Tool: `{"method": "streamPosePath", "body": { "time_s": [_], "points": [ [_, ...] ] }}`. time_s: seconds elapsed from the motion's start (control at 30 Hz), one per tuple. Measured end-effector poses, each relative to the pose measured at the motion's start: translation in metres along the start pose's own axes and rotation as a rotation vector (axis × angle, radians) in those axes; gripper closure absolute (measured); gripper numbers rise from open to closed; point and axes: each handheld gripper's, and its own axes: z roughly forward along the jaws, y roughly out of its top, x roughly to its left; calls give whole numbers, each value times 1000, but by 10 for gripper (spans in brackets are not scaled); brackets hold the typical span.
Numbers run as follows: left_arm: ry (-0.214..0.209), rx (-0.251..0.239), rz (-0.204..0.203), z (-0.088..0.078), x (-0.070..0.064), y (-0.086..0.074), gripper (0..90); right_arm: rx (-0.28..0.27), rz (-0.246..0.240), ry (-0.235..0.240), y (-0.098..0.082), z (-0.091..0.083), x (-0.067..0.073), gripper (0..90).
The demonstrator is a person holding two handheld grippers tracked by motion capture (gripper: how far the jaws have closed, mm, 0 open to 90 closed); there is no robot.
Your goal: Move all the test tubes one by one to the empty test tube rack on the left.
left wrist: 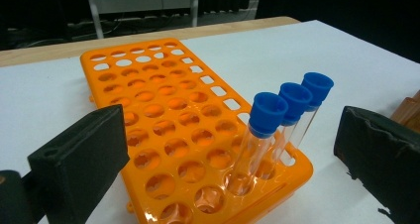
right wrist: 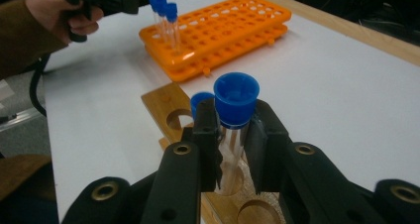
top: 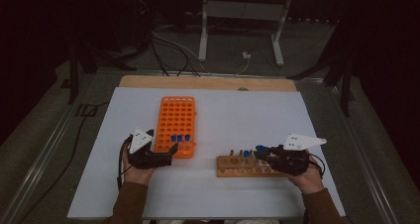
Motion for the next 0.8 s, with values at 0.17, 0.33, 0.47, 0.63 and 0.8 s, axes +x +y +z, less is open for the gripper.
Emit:
{"method": "streamPosePath", "body": {
  "time_s": [0.17, 0.33, 0.47, 0.63, 0.8],
  "points": [
    [0, -2, 0, 0, 0, 0, 12, -42, 12, 11, 6, -10, -2, 770],
    [-8, -4, 2, 1, -1, 1, 12, -77, 29, 21, 9, -18, -5, 770],
    [-14, -7, -1, 0, -1, 2, 13, -100, 34, 25, 12, -22, -6, 771],
    [-4, -10, 12, -1, -3, 4, 13, -113, 32, 12, 17, -26, -9, 770],
    [1, -23, 20, -4, -7, 11, 14, -125, 36, -10, 23, -28, -14, 771]
  ]
}}
